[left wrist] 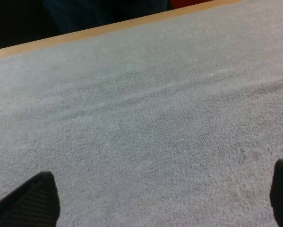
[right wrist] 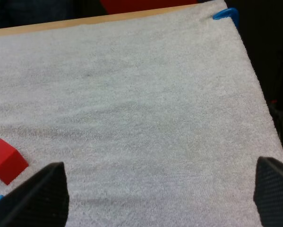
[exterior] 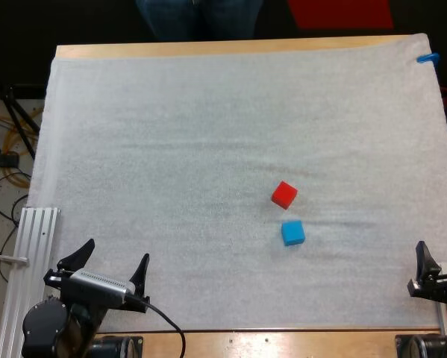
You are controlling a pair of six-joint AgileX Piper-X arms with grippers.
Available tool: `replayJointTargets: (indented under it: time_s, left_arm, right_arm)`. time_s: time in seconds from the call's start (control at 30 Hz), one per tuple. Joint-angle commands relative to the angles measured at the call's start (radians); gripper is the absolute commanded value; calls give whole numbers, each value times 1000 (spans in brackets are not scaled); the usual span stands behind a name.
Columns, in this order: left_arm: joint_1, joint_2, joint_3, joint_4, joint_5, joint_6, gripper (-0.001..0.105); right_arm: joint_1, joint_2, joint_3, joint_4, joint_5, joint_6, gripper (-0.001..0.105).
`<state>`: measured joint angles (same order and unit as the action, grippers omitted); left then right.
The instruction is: Stack red cube on blue cube
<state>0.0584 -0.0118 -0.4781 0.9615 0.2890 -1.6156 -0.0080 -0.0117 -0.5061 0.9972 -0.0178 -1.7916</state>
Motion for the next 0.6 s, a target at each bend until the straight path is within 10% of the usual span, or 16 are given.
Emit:
replayJointTargets:
  time_s: [0.0,0.57]
  left_arm:
    - [0,-136,-1,-17,-3,-9,87]
    - [-40,-107,-30,-6,32,-39,87]
  right_arm:
    - [-1,-40,-3,2,-10,2,78]
    - [-1,28,-42,18,-71,-6,78]
